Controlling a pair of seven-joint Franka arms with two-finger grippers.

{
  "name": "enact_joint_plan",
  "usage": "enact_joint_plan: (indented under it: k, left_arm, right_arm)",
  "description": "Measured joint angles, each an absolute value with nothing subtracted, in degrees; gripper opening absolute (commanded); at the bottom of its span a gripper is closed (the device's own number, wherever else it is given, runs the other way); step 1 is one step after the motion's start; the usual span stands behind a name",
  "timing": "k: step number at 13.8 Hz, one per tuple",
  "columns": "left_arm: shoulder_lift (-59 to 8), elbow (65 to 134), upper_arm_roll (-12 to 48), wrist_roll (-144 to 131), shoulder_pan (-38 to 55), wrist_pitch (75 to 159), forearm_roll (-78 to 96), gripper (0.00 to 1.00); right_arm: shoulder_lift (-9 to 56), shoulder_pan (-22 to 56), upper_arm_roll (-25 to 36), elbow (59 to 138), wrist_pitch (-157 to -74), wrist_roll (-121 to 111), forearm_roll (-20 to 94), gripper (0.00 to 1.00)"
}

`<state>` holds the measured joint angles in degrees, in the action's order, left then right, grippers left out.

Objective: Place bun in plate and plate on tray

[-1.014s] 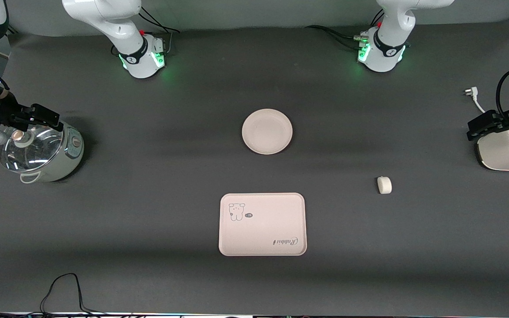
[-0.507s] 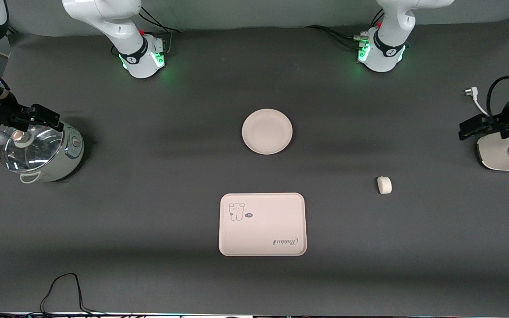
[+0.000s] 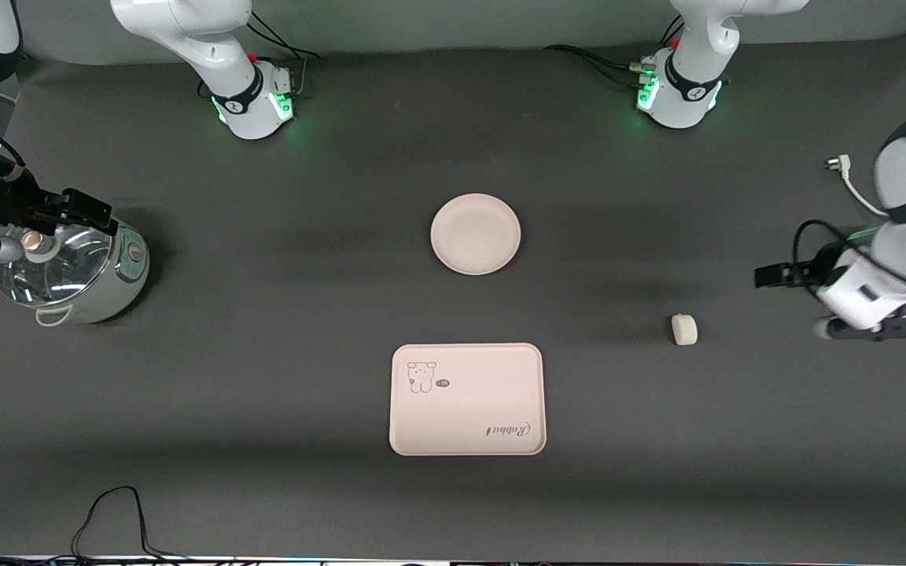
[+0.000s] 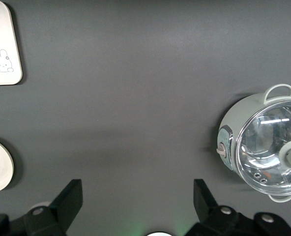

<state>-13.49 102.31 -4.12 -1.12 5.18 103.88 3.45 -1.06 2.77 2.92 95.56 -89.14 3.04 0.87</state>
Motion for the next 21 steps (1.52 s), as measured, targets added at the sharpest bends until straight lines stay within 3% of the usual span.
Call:
enact_joint_plan:
  k: [3, 8, 12, 13, 15, 17, 21]
  left_arm:
    - [-17.96, 108.23, -3.77, -3.8, 8.74, 112.72, 4.19, 1.0]
    - [-27.63, 108.83, -3.33, -3.03, 10.32, 126.46, 4.29, 1.0]
    - [-32.84, 108.8, -3.58, -1.25, 9.75, 132.54, 4.29, 0.98]
    - [-33.14, 108.76, -3.59, -1.19, 9.69, 132.7, 4.29, 0.93]
    - [-33.14, 108.65, -3.6, -1.15, 9.62, 132.7, 4.29, 0.41]
    - [-33.14, 108.56, -3.61, -1.14, 9.61, 132.69, 4.29, 0.11]
    - [-33.0, 108.21, -3.68, -1.13, 9.27, 132.63, 4.29, 0.13]
  right_arm:
    - [-0.89, 2.77, 2.92, 96.33, -89.86, 3.04, 0.87, 1.0]
    - [-0.8, 2.77, 2.92, 96.75, -90.0, 3.04, 0.87, 1.0]
    - [-0.81, 2.77, 2.91, 96.77, -89.95, 3.04, 0.87, 1.0]
    - [-0.84, 2.85, 2.88, 96.76, -89.9, 3.04, 0.87, 1.0]
    - [-0.94, 3.54, 2.86, 96.76, -89.86, 3.04, 1.1, 1.0]
    - [-1.02, 4.07, 2.86, 96.76, -89.81, 3.04, 1.48, 1.0]
    - [-1.02, 4.1, 2.87, 96.8, -89.72, 3.04, 1.63, 1.0]
